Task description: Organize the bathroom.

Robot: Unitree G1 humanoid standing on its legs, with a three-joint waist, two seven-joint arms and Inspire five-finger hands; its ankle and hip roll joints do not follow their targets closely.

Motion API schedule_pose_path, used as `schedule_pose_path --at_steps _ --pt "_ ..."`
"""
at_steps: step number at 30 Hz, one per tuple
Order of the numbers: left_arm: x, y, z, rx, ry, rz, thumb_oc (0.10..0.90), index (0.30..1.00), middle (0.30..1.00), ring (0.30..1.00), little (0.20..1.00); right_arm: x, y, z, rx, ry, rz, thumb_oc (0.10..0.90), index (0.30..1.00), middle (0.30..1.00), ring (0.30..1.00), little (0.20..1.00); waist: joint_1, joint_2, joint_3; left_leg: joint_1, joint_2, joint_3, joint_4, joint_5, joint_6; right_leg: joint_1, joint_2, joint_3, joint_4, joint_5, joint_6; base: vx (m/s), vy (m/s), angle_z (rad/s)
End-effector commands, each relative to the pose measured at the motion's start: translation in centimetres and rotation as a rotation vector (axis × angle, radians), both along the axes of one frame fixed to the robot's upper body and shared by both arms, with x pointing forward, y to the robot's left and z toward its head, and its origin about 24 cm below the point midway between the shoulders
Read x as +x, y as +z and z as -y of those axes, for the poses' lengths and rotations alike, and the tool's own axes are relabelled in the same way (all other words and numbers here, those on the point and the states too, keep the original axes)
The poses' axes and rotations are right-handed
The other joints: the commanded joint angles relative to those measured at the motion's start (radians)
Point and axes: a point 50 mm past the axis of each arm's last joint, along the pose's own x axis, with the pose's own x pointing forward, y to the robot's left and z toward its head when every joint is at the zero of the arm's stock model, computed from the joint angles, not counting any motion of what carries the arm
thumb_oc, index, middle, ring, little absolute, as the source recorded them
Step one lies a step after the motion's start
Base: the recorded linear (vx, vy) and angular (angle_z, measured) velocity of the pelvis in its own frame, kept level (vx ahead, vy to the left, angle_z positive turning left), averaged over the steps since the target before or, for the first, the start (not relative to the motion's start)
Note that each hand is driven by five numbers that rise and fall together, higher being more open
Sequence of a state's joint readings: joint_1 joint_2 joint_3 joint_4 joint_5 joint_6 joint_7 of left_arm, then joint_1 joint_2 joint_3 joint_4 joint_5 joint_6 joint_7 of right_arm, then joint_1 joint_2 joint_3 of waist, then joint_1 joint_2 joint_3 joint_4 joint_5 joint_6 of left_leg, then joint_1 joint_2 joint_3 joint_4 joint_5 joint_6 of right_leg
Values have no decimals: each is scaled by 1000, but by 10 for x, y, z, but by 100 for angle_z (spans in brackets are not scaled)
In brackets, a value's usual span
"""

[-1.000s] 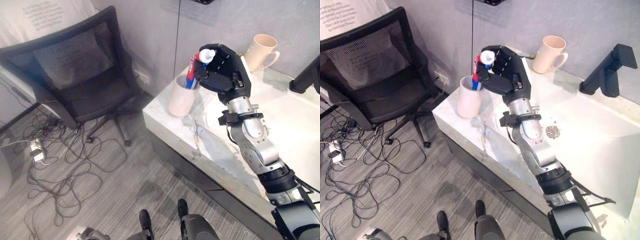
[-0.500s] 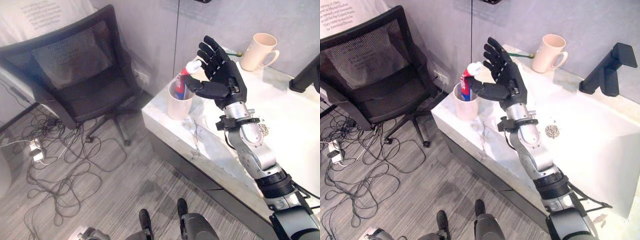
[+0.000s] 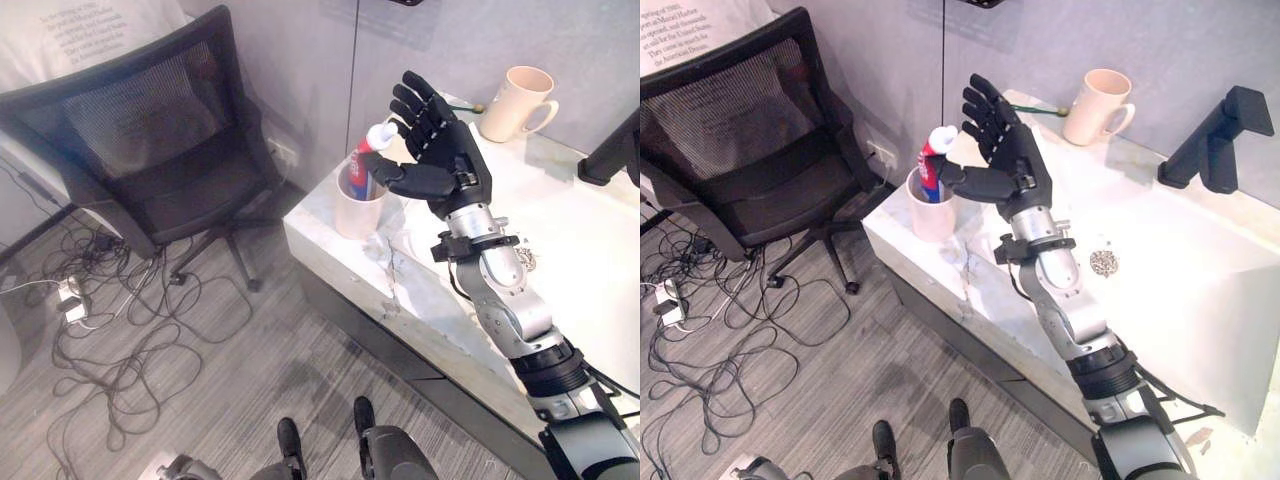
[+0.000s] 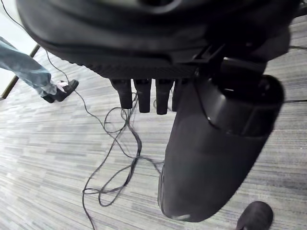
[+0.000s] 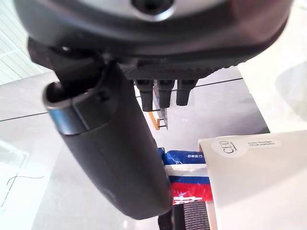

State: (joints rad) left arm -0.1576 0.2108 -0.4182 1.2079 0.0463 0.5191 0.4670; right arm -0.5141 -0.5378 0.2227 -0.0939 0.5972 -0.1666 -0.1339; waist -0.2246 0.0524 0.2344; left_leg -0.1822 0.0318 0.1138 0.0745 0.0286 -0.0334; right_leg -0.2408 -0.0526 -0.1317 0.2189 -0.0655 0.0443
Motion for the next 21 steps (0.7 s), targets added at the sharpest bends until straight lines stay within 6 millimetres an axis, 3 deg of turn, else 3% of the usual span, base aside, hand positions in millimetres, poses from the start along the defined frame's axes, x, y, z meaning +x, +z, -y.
schedule_pose_path --at_steps 1,21 --pt "-28 6 -40 143 -1 -88 800 900 900 900 900 -47 65 -13 159 167 405 800 900 900 900 900 -36 -76 -82 -80 -51 106 219 -140 45 35 29 130 -25 3 77 -11 19 -4" --pt "-22 5 -33 133 -35 -78 800 900 900 900 900 -53 56 -21 117 225 385 800 900 900 900 900 -53 -86 -74 -90 -44 127 245 -155 52 32 26 144 -25 6 76 -4 21 -2"
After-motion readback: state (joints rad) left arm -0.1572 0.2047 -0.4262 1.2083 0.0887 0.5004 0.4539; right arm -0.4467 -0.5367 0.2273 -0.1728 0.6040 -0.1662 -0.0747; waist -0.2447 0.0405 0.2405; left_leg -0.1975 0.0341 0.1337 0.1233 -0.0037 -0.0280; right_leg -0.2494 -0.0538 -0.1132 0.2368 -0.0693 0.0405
